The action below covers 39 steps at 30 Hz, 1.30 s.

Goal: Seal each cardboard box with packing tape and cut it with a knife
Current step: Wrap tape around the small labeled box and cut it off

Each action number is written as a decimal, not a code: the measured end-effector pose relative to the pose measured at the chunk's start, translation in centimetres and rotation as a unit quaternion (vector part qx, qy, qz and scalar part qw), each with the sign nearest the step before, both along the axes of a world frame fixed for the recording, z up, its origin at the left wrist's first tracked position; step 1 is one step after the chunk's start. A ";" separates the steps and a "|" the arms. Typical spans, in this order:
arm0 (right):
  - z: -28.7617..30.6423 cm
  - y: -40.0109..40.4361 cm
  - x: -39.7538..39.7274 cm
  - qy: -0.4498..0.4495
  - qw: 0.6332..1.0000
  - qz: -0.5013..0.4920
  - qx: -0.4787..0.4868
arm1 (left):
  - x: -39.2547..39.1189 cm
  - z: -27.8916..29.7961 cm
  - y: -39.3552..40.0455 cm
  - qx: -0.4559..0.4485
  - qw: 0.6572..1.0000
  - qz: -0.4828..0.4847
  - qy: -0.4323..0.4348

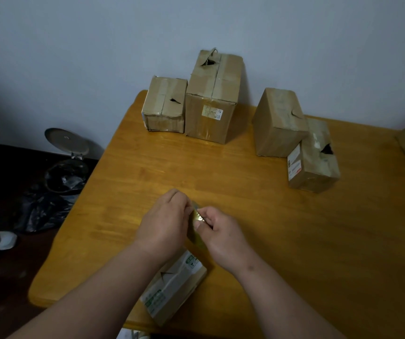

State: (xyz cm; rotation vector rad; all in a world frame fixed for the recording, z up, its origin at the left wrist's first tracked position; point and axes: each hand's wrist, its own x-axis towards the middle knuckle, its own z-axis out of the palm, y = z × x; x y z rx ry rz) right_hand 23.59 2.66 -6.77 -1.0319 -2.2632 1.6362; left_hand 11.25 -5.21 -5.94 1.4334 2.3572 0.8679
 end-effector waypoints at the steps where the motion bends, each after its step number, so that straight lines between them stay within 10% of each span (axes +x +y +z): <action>1: 0.0 0.0 0.0 -0.003 1.000 0.002 0.002 | 0.0 0.1 0.0 -0.007 1.000 -0.008 0.001; 12: 0.7 1.3 0.7 -0.074 0.995 0.049 0.043 | -0.8 1.1 -1.0 -0.062 0.992 0.062 -0.095; 17: 1.2 1.6 2.4 0.042 0.979 0.047 -0.193 | -2.5 1.8 -2.3 -0.010 0.967 0.132 -0.216; 27: 2.4 -2.1 2.1 0.033 0.992 0.069 -0.104 | -3.7 1.5 -4.0 -0.036 0.939 0.122 -0.320; 34: 3.1 -3.9 1.7 -0.012 0.998 0.066 0.018 | -4.7 3.1 -5.4 -0.083 0.988 0.047 -0.118; 39: 2.8 -4.2 2.6 -0.132 0.981 0.004 0.142 | -5.7 3.6 -6.8 -0.058 0.978 0.033 -0.199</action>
